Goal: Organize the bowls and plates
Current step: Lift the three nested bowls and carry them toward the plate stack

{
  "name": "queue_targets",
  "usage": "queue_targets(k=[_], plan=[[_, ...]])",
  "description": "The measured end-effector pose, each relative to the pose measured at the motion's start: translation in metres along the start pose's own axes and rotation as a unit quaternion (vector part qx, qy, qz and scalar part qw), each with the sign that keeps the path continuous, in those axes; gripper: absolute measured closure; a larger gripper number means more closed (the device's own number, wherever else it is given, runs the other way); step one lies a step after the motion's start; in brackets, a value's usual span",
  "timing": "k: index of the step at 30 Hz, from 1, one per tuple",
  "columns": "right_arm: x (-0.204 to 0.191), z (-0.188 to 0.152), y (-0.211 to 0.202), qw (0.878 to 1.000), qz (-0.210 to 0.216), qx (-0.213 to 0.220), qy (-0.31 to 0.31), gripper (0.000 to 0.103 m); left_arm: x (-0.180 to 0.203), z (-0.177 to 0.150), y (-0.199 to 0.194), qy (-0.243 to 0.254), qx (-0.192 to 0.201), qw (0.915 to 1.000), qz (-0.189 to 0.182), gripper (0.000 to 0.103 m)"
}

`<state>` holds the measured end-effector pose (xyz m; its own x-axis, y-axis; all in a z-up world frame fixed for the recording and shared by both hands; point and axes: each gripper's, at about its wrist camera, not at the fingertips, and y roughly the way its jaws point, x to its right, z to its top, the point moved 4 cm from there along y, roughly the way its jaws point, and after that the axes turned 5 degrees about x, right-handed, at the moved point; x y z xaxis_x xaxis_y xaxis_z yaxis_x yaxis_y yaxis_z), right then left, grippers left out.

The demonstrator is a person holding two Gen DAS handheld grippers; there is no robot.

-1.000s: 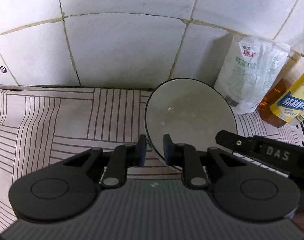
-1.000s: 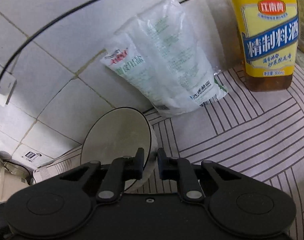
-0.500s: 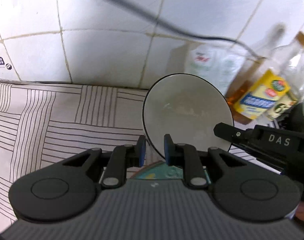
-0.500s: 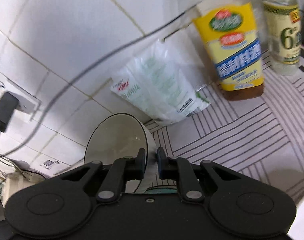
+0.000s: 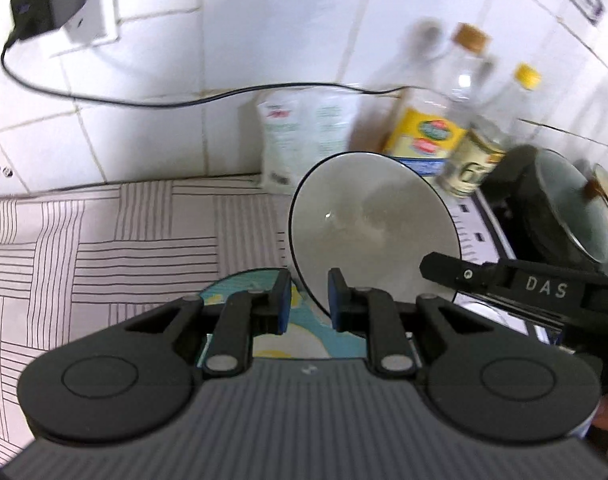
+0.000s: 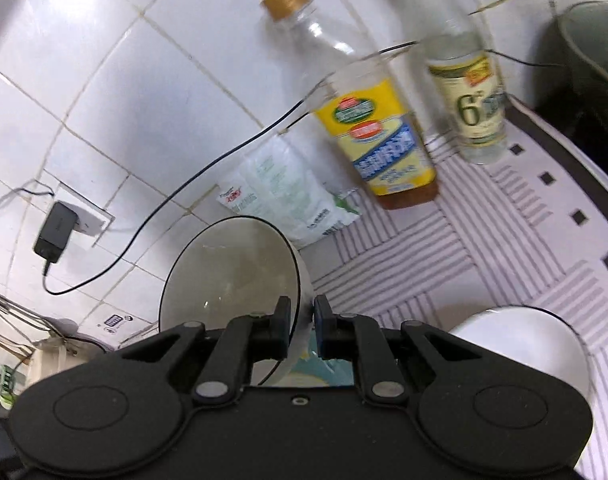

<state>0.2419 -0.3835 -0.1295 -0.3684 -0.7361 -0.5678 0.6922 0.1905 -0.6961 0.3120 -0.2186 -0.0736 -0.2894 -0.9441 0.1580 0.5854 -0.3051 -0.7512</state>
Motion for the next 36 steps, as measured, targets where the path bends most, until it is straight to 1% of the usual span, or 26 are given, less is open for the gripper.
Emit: queue_targets(k=[5,8,13,15,19,23,26,28,31,34,36], plan=[[0.017,0.003,-0.042,1.000,-0.001,0.022,0.012,0.087,0.035,-0.006,-0.017,0.025,-0.002,0.9996,-0.015,0.086],[0.029,0.005,-0.062,0.999,-0.005,0.031,0.015,0.087,0.057,-0.012,-0.024,0.040,-0.011,0.9989,-0.023,0.086],[0.057,0.002,-0.092,0.999,-0.010,0.041,0.025,0.086,0.088,-0.026,-0.021,0.067,-0.028,0.9966,-0.040,0.086],[0.068,-0.001,-0.098,0.999,-0.015,0.046,0.025,0.086,0.099,-0.033,-0.017,0.076,-0.035,0.9957,-0.040,0.086],[0.086,-0.008,-0.100,0.998,-0.021,0.050,0.023,0.086,0.121,-0.050,-0.009,0.113,-0.034,0.9929,-0.012,0.086],[0.100,-0.008,-0.098,0.998,-0.027,0.044,0.024,0.087,0.126,-0.060,0.002,0.101,-0.057,0.9932,-0.013,0.086],[0.108,-0.010,-0.093,0.999,-0.025,0.031,0.015,0.087,0.126,-0.066,0.011,0.104,-0.069,0.9921,-0.009,0.086],[0.107,-0.016,-0.089,0.999,-0.041,0.027,-0.008,0.087,0.129,-0.068,0.016,0.109,-0.083,0.9906,-0.002,0.086],[0.102,-0.027,-0.082,0.997,-0.067,0.030,-0.040,0.087,0.136,-0.071,0.022,0.137,-0.087,0.9865,0.022,0.085],[0.107,-0.028,-0.079,0.996,-0.078,0.031,-0.043,0.087,0.139,-0.072,0.028,0.134,-0.106,0.9852,0.014,0.085],[0.110,-0.028,-0.078,0.995,-0.079,0.028,-0.048,0.087,0.139,-0.073,0.030,0.137,-0.111,0.9843,0.014,0.085]])
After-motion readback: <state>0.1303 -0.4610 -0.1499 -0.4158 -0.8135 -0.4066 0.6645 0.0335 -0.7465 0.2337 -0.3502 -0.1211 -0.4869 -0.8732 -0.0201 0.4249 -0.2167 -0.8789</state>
